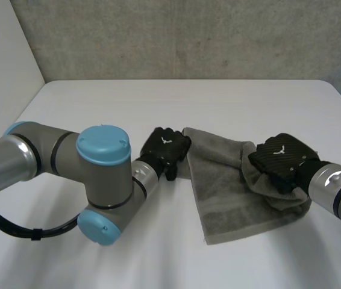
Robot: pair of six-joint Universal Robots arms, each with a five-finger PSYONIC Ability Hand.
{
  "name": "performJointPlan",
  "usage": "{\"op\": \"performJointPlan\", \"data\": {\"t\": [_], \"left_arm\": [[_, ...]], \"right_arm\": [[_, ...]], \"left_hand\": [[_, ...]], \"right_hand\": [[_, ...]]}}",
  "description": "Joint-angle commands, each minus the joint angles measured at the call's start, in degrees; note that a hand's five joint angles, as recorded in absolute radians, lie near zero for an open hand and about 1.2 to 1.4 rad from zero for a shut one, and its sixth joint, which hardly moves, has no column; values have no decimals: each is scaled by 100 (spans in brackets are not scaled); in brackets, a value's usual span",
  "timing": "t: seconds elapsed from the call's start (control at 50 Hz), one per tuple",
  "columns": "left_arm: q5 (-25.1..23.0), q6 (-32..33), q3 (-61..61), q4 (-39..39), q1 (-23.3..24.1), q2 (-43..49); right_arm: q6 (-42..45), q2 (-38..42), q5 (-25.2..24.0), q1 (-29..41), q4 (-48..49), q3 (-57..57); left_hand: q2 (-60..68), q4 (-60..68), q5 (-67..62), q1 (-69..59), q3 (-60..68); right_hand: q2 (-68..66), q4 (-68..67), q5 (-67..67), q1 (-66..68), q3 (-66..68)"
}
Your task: Fold the towel.
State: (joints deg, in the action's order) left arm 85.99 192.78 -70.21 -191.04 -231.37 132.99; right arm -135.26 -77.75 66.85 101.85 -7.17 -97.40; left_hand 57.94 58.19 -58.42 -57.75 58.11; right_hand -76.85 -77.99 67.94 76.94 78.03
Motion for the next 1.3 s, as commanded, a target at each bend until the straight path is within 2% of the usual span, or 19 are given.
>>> {"op": "performJointPlan", "data": {"t": [0.02, 0.2, 0.44, 0.9, 1.02, 1.22, 1.3], "left_arm": [[14, 40, 481, -91, -268, 323], [137, 49, 1018, 58, -497, 772], [137, 40, 1142, 533, -514, 904], [111, 58, 1291, 612, -514, 1186], [-47, 49, 1300, 585, -514, 1230], [-65, 49, 1379, 585, -506, 1238], [-74, 49, 1379, 585, -506, 1238]], "right_arm": [[-70, -3, 38, -112, 66, -34], [-62, 23, 3, -51, 128, -157], [-44, 217, 3, -51, 207, -157], [-44, 358, 12, -42, 251, -183], [-44, 419, 21, -42, 242, -183], [-44, 437, 30, -42, 242, -201], [-44, 437, 30, -42, 251, -201]], "left_hand": [[-1910, -1936, 2958, 1892, -1927], [-2870, -2895, 3918, 2851, -2887], [-2770, -2796, 3819, 2752, -2787], [-1812, -1837, 2860, 1793, -1829], [-1610, -1635, 2658, 1591, -1627], [-434, -459, 1482, 415, -451], [-331, -357, 1379, 313, -348]], "right_hand": [[-315, -201, 206, 306, 197], [-315, -201, 206, 306, 197], [-315, -201, 206, 306, 197], [-315, -201, 206, 306, 197], [-315, -201, 206, 306, 197], [-315, -201, 206, 306, 197], [-315, -201, 206, 306, 197]]}}
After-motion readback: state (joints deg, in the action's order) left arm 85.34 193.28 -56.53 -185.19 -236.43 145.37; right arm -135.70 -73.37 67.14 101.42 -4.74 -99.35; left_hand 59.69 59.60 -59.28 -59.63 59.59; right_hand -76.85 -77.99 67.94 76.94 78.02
